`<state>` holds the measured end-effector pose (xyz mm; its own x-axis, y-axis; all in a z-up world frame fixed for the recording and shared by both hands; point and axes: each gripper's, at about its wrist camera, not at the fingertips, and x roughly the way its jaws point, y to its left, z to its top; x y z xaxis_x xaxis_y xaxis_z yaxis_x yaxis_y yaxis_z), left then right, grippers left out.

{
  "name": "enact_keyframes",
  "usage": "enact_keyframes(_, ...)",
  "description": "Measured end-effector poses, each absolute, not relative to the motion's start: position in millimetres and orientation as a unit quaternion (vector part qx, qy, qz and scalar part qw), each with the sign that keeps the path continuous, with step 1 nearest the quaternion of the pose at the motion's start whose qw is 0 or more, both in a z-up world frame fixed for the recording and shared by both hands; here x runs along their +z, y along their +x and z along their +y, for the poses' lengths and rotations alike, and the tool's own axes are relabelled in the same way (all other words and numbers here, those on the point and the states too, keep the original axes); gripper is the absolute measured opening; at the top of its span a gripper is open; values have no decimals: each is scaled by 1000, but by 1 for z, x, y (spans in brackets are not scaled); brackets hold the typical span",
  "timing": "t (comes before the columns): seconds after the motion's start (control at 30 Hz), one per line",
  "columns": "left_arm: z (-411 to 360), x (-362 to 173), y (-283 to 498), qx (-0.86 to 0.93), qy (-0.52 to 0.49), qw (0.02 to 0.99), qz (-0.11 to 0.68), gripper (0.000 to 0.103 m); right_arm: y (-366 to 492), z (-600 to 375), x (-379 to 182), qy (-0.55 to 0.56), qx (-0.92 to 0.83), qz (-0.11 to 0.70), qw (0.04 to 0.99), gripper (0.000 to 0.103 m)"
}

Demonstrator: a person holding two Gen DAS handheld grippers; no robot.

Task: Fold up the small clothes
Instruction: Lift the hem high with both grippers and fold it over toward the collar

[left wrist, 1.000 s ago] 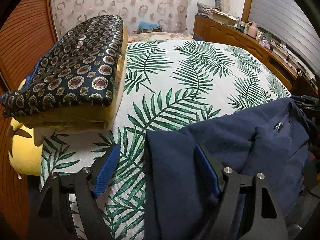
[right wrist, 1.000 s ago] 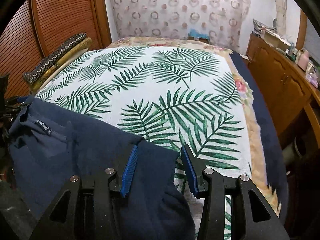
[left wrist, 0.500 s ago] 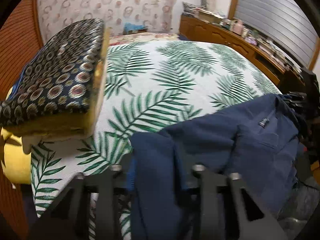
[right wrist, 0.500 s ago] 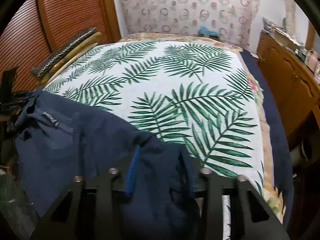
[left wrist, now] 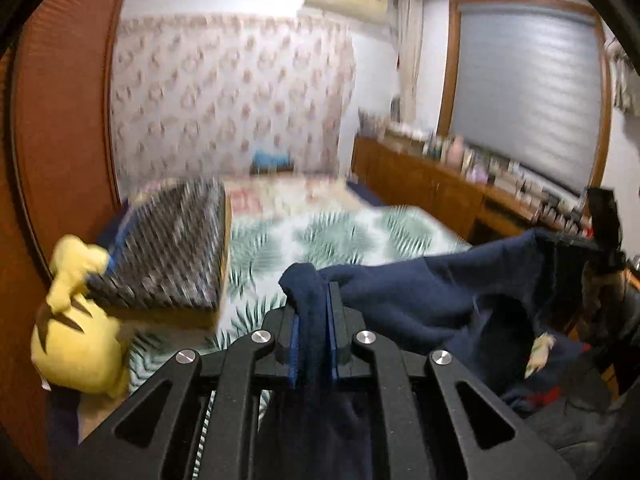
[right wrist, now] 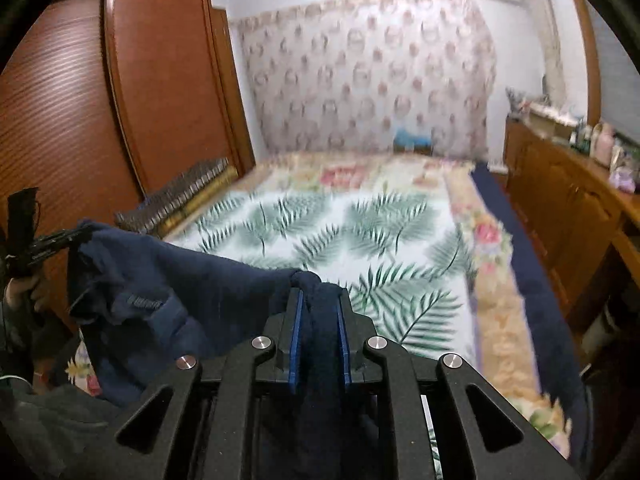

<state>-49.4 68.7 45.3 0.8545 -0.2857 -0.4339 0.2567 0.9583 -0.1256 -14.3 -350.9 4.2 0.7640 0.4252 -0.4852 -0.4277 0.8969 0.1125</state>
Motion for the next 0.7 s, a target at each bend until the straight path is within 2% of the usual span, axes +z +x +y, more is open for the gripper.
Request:
enact_keyframes(0.33, 82, 120, -82, -130, -35, 982, 134, 12, -70, -358, 84, -32, 229, 156, 960, 15)
enact_keyframes(0.7, 88, 223, -94, -122, -2, 992, 22, 12, -121, -349, 201, -105, 203, 26, 973, 15)
